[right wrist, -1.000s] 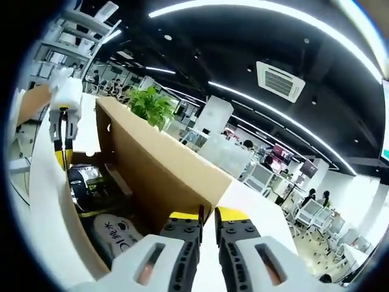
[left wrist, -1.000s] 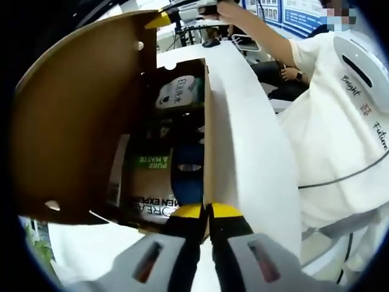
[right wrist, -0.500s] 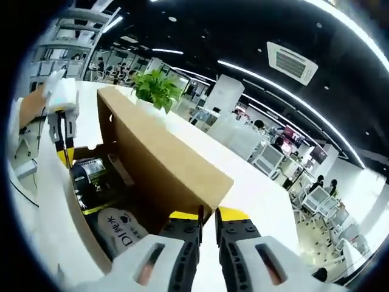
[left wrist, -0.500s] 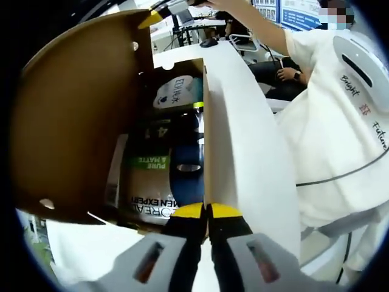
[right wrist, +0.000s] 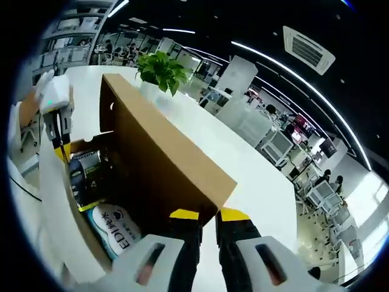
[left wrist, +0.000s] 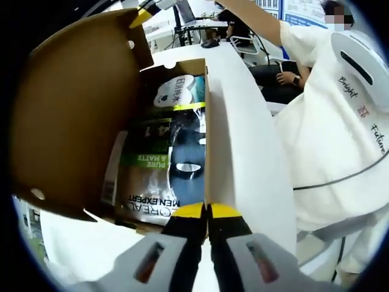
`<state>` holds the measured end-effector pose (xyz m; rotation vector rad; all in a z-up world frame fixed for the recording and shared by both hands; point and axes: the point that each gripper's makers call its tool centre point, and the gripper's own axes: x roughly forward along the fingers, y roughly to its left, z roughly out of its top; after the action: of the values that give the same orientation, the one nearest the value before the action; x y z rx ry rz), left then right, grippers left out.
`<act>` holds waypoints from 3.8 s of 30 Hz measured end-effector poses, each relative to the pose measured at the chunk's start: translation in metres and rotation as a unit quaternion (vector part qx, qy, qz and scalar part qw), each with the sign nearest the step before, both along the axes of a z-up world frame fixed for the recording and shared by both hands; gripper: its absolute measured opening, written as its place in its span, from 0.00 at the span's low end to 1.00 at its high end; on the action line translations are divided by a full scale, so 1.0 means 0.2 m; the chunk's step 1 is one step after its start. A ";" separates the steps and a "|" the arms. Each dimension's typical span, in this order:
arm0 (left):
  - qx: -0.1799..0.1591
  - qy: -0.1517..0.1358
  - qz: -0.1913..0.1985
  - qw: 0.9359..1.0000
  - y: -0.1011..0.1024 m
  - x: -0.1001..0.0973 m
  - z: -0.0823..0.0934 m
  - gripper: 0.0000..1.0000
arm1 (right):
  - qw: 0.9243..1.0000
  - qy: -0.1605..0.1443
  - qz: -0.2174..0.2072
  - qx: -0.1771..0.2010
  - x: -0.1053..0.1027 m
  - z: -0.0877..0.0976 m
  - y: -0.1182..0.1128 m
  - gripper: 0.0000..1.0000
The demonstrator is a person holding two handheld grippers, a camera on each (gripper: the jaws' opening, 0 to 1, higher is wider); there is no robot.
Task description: Operate the shoe box by opening the lid, removing the specified soft item, and placing it in the target area until the item is outside and the box remains undamaged.
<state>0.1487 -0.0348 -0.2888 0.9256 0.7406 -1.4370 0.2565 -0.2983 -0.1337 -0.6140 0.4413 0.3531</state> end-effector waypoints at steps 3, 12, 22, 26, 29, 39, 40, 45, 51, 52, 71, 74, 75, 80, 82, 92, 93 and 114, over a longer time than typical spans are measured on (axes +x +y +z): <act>0.010 -0.003 0.000 1.000 0.00 0.00 0.00 0.01 | 1.000 -0.003 -0.006 0.002 0.02 0.00 -0.01 0.05; 0.025 -0.004 0.009 1.000 0.00 0.00 -0.01 0.01 | 0.999 -0.015 -0.005 -0.031 0.03 0.00 -0.01 0.06; 0.040 -0.020 0.002 0.999 0.00 0.00 -0.02 0.01 | 0.998 -0.036 -0.005 -0.057 0.05 0.00 -0.01 0.07; 0.038 -0.011 0.001 0.999 0.00 0.00 -0.02 0.01 | 0.998 -0.024 -0.002 -0.063 0.06 0.01 -0.01 0.07; 0.039 -0.007 0.000 0.999 0.00 -0.01 -0.02 0.01 | 0.998 -0.011 -0.002 -0.056 0.08 0.01 -0.02 0.07; 0.033 0.003 -0.004 0.999 0.00 -0.01 -0.02 0.01 | 0.998 0.028 -0.018 -0.046 0.21 0.00 -0.03 0.06; 0.034 0.006 -0.003 0.999 0.00 -0.01 -0.02 0.01 | 0.998 0.033 -0.021 -0.039 0.21 -0.01 -0.03 0.06; 0.033 0.003 -0.002 0.999 0.00 -0.01 -0.02 0.01 | 0.998 0.036 -0.025 -0.042 0.22 -0.01 -0.03 0.06; 0.038 -0.005 -0.002 0.999 0.00 -0.01 -0.03 0.01 | 0.997 0.028 -0.029 -0.066 0.23 -0.01 -0.04 0.07; 0.039 -0.006 -0.002 0.999 0.00 -0.01 -0.03 0.01 | 0.997 0.029 -0.030 -0.064 0.24 -0.01 -0.04 0.07; 0.041 -0.002 0.000 0.999 0.00 0.00 -0.04 0.01 | 0.996 0.066 -0.049 -0.027 0.35 -0.05 -0.06 0.06; 0.042 -0.003 0.000 0.999 0.00 0.00 -0.04 0.01 | 0.996 0.071 -0.050 -0.024 0.36 -0.05 -0.05 0.06; 0.043 -0.005 0.000 0.999 0.00 0.00 -0.04 0.01 | 0.996 0.071 -0.051 -0.028 0.36 -0.05 -0.05 0.05; 0.048 -0.005 0.000 0.999 0.00 0.00 -0.05 0.01 | 0.995 0.061 -0.056 -0.046 0.39 -0.06 -0.06 0.05; 0.048 -0.007 -0.001 0.999 0.00 0.00 -0.05 0.01 | 0.995 0.055 -0.058 -0.056 0.40 -0.07 -0.06 0.05; 0.048 -0.006 -0.004 0.999 -0.01 0.00 -0.05 0.01 | 0.994 0.060 -0.059 -0.067 0.45 -0.09 -0.07 0.05; 0.048 -0.006 -0.003 0.999 -0.01 0.00 -0.05 0.01 | 0.994 0.060 -0.061 -0.065 0.45 -0.09 -0.07 0.05; 0.046 -0.009 -0.004 0.999 -0.01 0.00 -0.05 0.01 | 0.994 0.043 -0.077 -0.072 0.49 -0.17 -0.08 0.04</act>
<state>0.1489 -0.0363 -0.2996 1.0120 0.7959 -1.4086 0.3550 -0.3138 -0.1672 -0.7021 0.5963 0.2018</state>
